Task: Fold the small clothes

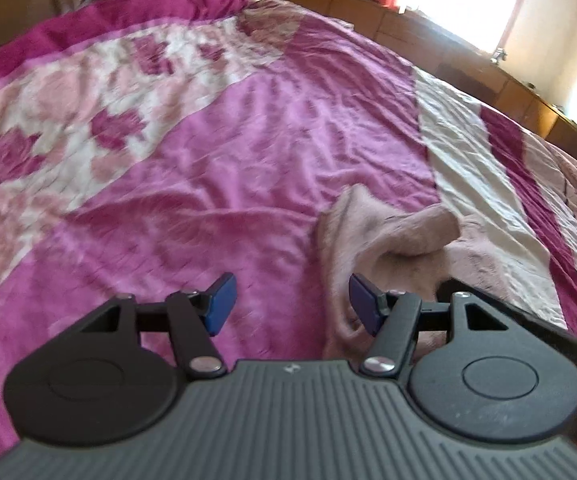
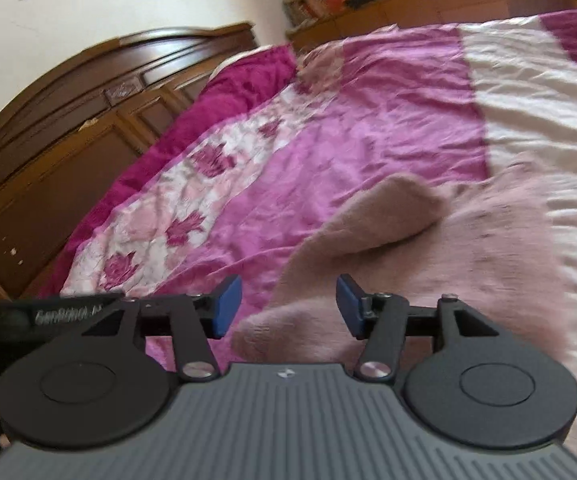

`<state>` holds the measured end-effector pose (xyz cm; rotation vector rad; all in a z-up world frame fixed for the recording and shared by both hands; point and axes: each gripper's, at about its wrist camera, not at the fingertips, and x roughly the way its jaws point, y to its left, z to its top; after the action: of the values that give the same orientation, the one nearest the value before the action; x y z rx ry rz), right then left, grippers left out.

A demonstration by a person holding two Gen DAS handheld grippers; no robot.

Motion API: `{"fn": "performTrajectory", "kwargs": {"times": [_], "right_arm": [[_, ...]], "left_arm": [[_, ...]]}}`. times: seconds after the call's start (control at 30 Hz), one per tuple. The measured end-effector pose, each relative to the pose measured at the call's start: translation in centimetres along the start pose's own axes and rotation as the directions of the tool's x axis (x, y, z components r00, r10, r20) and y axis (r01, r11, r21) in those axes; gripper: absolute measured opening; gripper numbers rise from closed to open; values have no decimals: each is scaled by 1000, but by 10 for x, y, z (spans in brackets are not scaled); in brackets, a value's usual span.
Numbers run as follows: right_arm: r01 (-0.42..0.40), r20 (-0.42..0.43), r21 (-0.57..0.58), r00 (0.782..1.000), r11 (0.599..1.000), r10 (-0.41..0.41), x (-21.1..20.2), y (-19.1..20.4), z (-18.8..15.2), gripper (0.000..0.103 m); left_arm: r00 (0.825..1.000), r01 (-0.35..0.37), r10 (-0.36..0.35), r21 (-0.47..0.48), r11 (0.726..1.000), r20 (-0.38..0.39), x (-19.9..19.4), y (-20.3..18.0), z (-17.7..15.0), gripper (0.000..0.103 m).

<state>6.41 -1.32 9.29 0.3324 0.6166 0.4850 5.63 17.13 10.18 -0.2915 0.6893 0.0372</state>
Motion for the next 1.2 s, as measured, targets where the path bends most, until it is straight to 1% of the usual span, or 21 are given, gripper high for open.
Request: {"fn": "performTrajectory", "kwargs": {"times": [0.07, 0.17, 0.23, 0.3, 0.37, 0.43, 0.57, 0.63, 0.67, 0.73, 0.77, 0.8, 0.87, 0.9, 0.93, 1.0, 1.1, 1.17, 1.2], "right_arm": [[47, 24, 14, 999, 999, -48, -15, -13, 0, 65], [127, 47, 42, 990, 991, -129, -30, -35, 1, 67], [165, 56, 75, 984, 983, -169, -38, -50, 0, 67], [195, 54, 121, 978, 973, -202, -41, -65, -2, 67], [214, 46, 155, 974, 964, -224, -42, -77, -4, 67], [225, 41, 168, 971, 960, -235, -42, -87, -8, 67], [240, 18, 181, 969, 954, -247, -39, -97, -16, 67], [238, 10, 188, 970, 953, -244, -34, -98, -18, 67], [235, 7, 192, 971, 953, -241, -33, -101, -20, 67], [231, 4, 199, 972, 952, -236, -28, -101, -21, 67], [229, 4, 200, 972, 953, -235, -28, -102, -21, 67], [228, 5, 198, 972, 953, -234, -28, -102, -22, 68], [228, 7, 188, 972, 955, -233, -27, -101, -22, 68], [228, 7, 186, 972, 956, -233, -26, -101, -22, 68], [228, 6, 183, 972, 956, -233, -25, -101, -22, 68], [228, 5, 178, 973, 957, -232, -25, -100, -22, 68], [229, 5, 168, 972, 959, -233, -26, -98, -22, 68], [230, 4, 168, 972, 959, -234, -26, -97, -22, 68], [230, 5, 167, 972, 959, -234, -26, -97, -22, 68]], "left_arm": [[1000, 22, -22, 37, 999, 6, 7, -12, 5, 64], [998, 61, -62, 95, 994, 12, 21, -33, 9, 64], [997, 76, -79, 148, 986, 16, 34, -48, 10, 64], [996, 84, -90, 220, 972, 16, 49, -64, 9, 64], [995, 91, -99, 277, 957, 14, 64, -78, 7, 64], [994, 104, -111, 314, 944, 4, 81, -89, 6, 64], [993, 105, -118, 351, 930, 16, 102, -98, 4, 64], [991, 115, -133, 343, 932, 29, 107, -97, 5, 62], [989, 121, -142, 338, 933, 37, 108, -97, 6, 57], [985, 147, -168, 323, 935, 39, 110, -94, 9, 12], [986, 144, -164, 307, 941, 40, 111, -92, 12, 12], [986, 128, -152, 281, 951, 65, 110, -88, 15, 11], [988, 77, -106, 232, 970, 112, 109, -80, 24, 11], [990, 50, -75, 198, 979, 121, 111, -74, 28, 11], [993, 21, -39, 161, 987, 115, 116, -66, 32, 11], [997, -12, 2, 124, 992, 81, 126, -55, 35, 11], [999, -13, 10, 101, 995, 30, 132, -44, 33, 14], [1000, -4, 2, 79, 997, 22, 127, -40, 31, 19], [1000, 5, -6, 69, 998, 14, 123, -38, 30, 27]]}}
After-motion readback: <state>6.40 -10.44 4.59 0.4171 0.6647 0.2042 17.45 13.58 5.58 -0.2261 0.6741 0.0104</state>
